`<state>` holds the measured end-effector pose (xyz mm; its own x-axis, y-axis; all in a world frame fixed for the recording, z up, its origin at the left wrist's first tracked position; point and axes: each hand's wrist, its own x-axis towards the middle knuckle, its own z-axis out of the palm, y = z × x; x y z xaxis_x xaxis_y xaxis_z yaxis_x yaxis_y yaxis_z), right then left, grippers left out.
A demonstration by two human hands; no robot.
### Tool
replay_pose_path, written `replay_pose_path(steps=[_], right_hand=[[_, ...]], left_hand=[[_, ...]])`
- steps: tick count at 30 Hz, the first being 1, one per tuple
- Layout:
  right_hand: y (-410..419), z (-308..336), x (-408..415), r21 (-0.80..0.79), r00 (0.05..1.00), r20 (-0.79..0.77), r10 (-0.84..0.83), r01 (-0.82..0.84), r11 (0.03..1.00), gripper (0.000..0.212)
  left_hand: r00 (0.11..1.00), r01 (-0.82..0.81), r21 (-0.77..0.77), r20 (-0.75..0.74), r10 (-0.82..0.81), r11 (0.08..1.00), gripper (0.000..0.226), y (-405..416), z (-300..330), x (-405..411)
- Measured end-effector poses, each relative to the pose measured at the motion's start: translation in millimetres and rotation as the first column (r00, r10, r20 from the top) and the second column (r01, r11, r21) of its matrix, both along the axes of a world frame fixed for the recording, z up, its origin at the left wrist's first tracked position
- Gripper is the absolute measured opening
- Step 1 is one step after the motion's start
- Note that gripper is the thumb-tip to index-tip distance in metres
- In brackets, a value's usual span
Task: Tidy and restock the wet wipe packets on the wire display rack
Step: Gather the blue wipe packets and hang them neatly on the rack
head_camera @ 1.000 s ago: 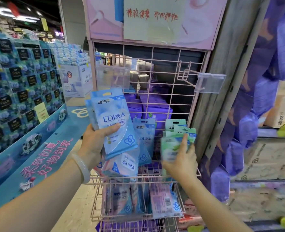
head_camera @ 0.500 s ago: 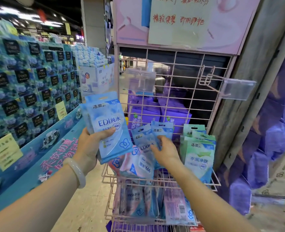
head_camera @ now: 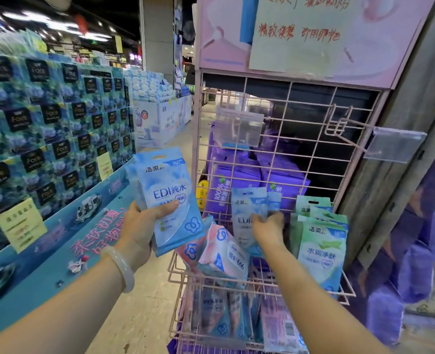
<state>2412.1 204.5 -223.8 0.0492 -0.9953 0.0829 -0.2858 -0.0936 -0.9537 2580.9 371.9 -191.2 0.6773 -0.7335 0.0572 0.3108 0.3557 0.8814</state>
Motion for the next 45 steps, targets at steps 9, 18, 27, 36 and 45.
replay_pose_path(steps=[9, 18, 27, 36, 45], right_hand=[[6, -9, -3, -0.085, 0.948, -0.304, 0.097, -0.128, 0.988, 0.098], [18, 41, -14, -0.141, 0.935, 0.302, 0.183, -0.146, 0.979, 0.031], [34, 70, -42, 0.145, 0.620, 0.655, 0.432, -0.665, 0.733, 0.054], [61, 80, -12, 0.121, 0.591, 0.582, 0.558, -0.742, 0.659, 0.022], [75, 108, 25, 0.069, 0.665, 0.263, 0.699, -0.735, 0.674, 0.056]], left_hand=[[0.997, 0.073, 0.033, -0.007, -0.073, 0.997, 0.045, -3, 4, -11], [0.992, 0.120, 0.079, 0.031, -0.123, 0.990, 0.054, -11, 11, -28], [0.992, 0.109, 0.128, 0.055, -0.116, 0.986, 0.033, -20, 17, -47], [0.899, 0.438, 0.067, -0.020, -0.438, 0.897, 0.085, -12, 34, -64], [0.937, 0.345, 0.100, 0.016, -0.348, 0.933, 0.074, 3, 52, -45]])
